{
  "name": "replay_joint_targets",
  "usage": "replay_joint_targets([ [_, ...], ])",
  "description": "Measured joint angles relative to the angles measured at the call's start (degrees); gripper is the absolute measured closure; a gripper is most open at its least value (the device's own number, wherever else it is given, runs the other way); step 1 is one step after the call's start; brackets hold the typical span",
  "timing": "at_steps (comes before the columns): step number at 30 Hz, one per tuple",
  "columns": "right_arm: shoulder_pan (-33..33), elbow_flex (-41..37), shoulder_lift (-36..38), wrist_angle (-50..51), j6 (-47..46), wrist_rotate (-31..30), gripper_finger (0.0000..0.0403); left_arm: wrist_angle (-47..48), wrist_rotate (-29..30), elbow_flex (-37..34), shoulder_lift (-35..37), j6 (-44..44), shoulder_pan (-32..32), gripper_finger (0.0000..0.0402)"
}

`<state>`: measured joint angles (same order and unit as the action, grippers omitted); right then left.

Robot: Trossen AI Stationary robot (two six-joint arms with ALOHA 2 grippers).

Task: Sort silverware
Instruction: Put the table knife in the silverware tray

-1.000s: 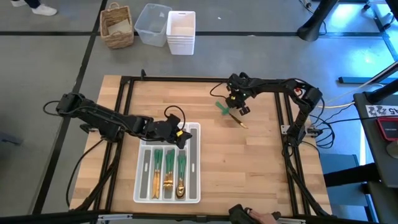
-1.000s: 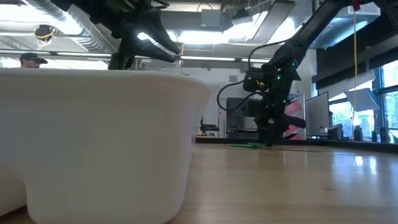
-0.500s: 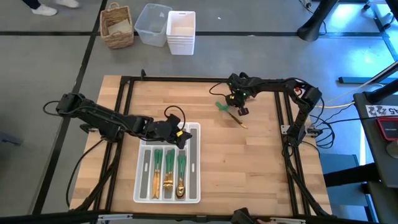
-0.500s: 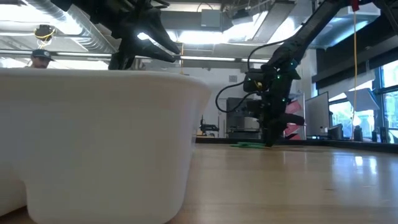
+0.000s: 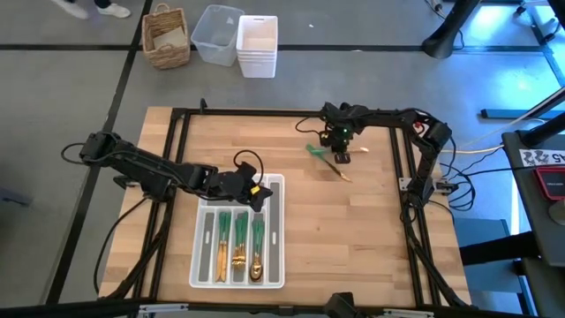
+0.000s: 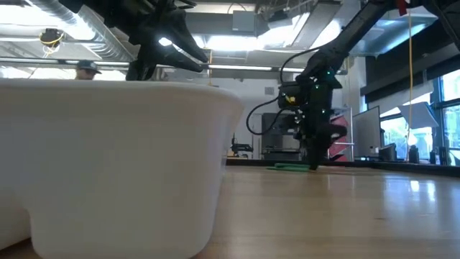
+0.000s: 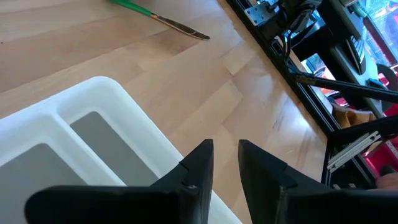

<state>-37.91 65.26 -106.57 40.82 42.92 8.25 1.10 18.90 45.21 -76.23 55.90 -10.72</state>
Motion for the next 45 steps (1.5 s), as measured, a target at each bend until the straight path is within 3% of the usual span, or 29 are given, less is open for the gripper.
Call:
replay_joint_targets([
  [10, 0.1, 8.8, 0.1, 12.3, -0.9, 1.0, 0.0378, 0.0, 0.0, 0.0, 0.0, -0.4, 0.4, 0.0334],
  [14, 0.1, 10.4, 0.1, 16.9, -4.4, 5.3, 0.0375, 0.0, 0.0, 0.0, 0.0, -0.4, 1.9, 0.0334],
  [19, 0.1, 12.7, 0.1, 20.8, -12.3, 16.1, 0.0374, 0.1, -0.6, 0.0, 0.2, -2.3, 4.9, 0.0334],
  [26, 2.0, 13.9, 0.2, 19.7, -27.6, 37.8, 0.0373, 7.3, -2.4, 0.0, 5.2, -6.9, 10.7, 0.0334],
  [29, 5.8, 14.0, 0.2, 17.1, -33.4, 41.5, 0.0373, 12.9, -2.4, 0.0, 8.8, -8.0, 13.5, 0.0334],
  [36, 18.5, 14.0, 0.2, 5.0, -46.9, 41.8, 0.0373, 27.6, -2.4, 0.0, 17.7, -9.1, 19.6, 0.0334],
  [39, 23.9, 14.0, 0.2, -4.7, -58.7, 40.6, 0.0373, 33.5, -2.4, 0.0, 21.7, -11.5, 21.9, 0.0334],
  [45, 33.8, 14.0, -0.5, -30.7, -88.6, 19.5, 0.0372, 42.8, -2.4, 0.0, 28.4, -17.3, 24.9, 0.0334],
])
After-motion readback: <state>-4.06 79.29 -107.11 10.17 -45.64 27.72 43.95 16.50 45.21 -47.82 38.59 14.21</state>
